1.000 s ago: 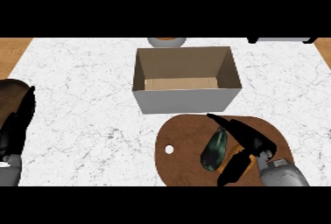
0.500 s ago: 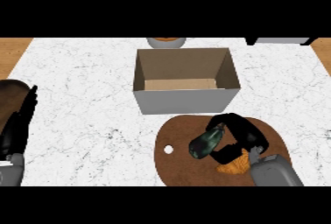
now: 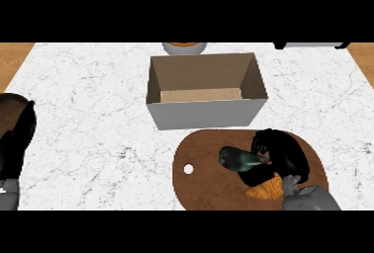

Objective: Pick the eggplant from the cutting board and place it in the cardboard box

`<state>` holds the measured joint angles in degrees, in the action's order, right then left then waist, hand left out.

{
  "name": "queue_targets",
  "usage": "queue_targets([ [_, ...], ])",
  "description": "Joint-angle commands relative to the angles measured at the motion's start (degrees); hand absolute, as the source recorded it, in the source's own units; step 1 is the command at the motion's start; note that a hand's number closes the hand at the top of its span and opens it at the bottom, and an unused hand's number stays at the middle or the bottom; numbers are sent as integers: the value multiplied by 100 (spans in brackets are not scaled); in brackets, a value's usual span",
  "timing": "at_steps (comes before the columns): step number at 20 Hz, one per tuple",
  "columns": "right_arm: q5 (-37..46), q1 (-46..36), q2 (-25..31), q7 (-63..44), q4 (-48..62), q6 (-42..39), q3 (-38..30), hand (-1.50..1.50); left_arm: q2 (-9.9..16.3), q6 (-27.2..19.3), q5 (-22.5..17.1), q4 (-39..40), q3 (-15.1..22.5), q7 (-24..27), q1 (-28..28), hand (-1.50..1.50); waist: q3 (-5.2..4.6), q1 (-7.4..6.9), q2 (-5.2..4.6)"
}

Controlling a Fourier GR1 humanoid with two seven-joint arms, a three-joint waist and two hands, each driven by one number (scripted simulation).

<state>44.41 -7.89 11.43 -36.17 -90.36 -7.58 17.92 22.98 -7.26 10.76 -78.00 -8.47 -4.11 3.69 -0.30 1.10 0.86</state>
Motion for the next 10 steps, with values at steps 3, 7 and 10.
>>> queue_targets([
  [3,1734,947,281,-1684,-1130,815,159,150,-69,-114,51,20,-40,142,-305,0,0,205,44],
  [7,2802,1423,365,-2593,-2562,466,743,150,-110,-165,78,124,-41,10,-10,0,7,201,-1],
  [10,3554,1288,506,-2826,-3519,149,979,150,-30,-30,59,117,-32,-35,28,0,8,152,-10],
])
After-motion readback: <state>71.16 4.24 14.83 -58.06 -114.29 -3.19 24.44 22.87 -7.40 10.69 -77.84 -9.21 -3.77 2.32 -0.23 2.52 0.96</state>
